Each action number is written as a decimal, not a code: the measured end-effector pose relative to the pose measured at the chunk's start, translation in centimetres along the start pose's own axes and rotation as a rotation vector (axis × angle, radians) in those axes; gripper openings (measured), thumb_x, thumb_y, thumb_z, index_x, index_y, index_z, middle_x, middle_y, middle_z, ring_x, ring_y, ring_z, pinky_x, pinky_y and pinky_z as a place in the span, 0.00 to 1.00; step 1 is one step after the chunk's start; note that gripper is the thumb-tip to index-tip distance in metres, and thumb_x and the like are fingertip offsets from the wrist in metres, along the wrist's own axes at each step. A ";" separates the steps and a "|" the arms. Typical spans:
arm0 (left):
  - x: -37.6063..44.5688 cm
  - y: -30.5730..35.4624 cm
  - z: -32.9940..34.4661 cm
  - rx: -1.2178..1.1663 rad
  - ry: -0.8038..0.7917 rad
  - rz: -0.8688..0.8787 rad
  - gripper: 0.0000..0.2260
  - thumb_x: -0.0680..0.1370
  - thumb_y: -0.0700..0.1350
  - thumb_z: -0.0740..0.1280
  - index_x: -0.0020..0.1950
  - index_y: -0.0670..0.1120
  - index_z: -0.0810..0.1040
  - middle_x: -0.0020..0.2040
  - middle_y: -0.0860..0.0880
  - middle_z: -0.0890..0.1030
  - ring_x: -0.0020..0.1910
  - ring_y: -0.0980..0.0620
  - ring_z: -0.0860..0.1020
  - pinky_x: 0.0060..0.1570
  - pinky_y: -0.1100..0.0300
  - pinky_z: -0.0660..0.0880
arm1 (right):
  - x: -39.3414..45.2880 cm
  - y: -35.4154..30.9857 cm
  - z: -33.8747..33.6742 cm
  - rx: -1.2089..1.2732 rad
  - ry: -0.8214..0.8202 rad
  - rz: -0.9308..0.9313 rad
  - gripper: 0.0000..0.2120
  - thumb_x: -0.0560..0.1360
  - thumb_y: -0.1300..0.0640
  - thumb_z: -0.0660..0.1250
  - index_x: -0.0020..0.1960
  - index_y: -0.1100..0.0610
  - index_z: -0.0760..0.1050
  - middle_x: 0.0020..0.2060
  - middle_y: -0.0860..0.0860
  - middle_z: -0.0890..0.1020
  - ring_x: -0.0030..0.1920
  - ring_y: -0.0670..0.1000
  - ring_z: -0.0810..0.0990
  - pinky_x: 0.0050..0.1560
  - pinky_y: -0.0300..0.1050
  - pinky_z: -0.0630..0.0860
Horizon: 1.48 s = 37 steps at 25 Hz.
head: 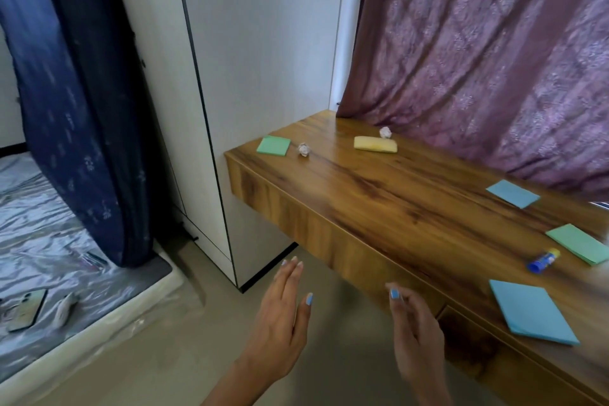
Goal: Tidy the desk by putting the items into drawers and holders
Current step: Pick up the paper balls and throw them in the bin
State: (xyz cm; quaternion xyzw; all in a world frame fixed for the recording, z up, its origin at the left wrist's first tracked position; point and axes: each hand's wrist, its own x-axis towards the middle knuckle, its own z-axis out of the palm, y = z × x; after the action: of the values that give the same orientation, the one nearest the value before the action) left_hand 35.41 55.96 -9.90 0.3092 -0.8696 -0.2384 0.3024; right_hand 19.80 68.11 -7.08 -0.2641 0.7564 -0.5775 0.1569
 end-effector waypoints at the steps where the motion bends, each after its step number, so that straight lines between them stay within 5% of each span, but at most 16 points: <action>1: 0.5 -0.5 -0.3 -0.014 0.006 0.004 0.30 0.79 0.62 0.42 0.76 0.47 0.56 0.76 0.53 0.57 0.75 0.64 0.48 0.71 0.74 0.45 | 0.4 -0.3 0.7 -0.004 -0.009 -0.006 0.12 0.78 0.52 0.61 0.59 0.53 0.77 0.52 0.46 0.80 0.48 0.37 0.75 0.40 0.29 0.69; 7: 5.9 -2.8 -0.5 -0.054 0.054 0.032 0.27 0.80 0.59 0.47 0.75 0.45 0.59 0.74 0.50 0.63 0.74 0.59 0.57 0.69 0.76 0.48 | 4.2 -1.6 4.1 -0.046 -0.058 -0.065 0.10 0.78 0.54 0.61 0.58 0.51 0.76 0.52 0.43 0.80 0.49 0.34 0.76 0.43 0.20 0.69; 10: 9.7 -4.0 0.1 -0.057 0.057 0.064 0.26 0.80 0.56 0.52 0.74 0.44 0.61 0.73 0.49 0.66 0.72 0.57 0.63 0.70 0.73 0.54 | 7.5 -2.5 5.9 -0.047 -0.074 -0.092 0.12 0.77 0.46 0.60 0.57 0.48 0.76 0.52 0.39 0.79 0.52 0.28 0.74 0.45 0.19 0.68; 15: 18.3 -5.5 0.9 -0.052 0.100 0.090 0.26 0.78 0.56 0.56 0.72 0.43 0.63 0.65 0.48 0.73 0.64 0.54 0.71 0.63 0.65 0.67 | 15.1 -4.0 9.1 -0.069 -0.103 -0.128 0.13 0.78 0.47 0.60 0.59 0.49 0.75 0.52 0.41 0.79 0.50 0.33 0.75 0.44 0.20 0.69; 19: 24.8 -6.8 1.6 -0.034 0.103 0.048 0.27 0.77 0.56 0.58 0.73 0.44 0.63 0.66 0.47 0.73 0.64 0.51 0.72 0.62 0.64 0.66 | 21.0 -5.9 10.8 -0.115 -0.127 -0.172 0.14 0.78 0.46 0.59 0.60 0.48 0.73 0.53 0.45 0.79 0.50 0.39 0.76 0.50 0.33 0.73; 26: 35.5 -9.1 4.8 0.031 0.159 0.016 0.23 0.77 0.48 0.63 0.70 0.43 0.65 0.68 0.43 0.73 0.65 0.46 0.73 0.64 0.54 0.70 | 31.7 -6.7 12.7 -0.110 -0.162 -0.246 0.17 0.78 0.46 0.59 0.64 0.50 0.72 0.50 0.43 0.78 0.48 0.40 0.76 0.47 0.31 0.71; 31: 40.3 -12.1 7.4 0.227 -0.012 -0.119 0.24 0.77 0.49 0.62 0.72 0.44 0.64 0.71 0.44 0.68 0.69 0.46 0.68 0.68 0.52 0.68 | 37.0 -6.2 14.3 -0.202 -0.167 -0.288 0.15 0.79 0.50 0.59 0.64 0.51 0.72 0.57 0.44 0.78 0.58 0.45 0.77 0.61 0.46 0.73; 37: 45.9 -15.8 8.9 0.420 -0.157 -0.261 0.16 0.78 0.47 0.59 0.65 0.45 0.70 0.65 0.41 0.71 0.65 0.42 0.69 0.63 0.50 0.68 | 43.0 -5.2 15.9 -0.234 -0.179 -0.257 0.19 0.79 0.47 0.59 0.67 0.51 0.70 0.63 0.46 0.76 0.64 0.45 0.74 0.65 0.49 0.71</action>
State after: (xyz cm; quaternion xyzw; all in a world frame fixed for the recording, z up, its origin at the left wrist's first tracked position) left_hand 6.96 15.71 -8.28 0.4555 -0.8735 -0.1128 0.1297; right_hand -5.28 29.57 -3.75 -0.4250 0.7617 -0.4750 0.1167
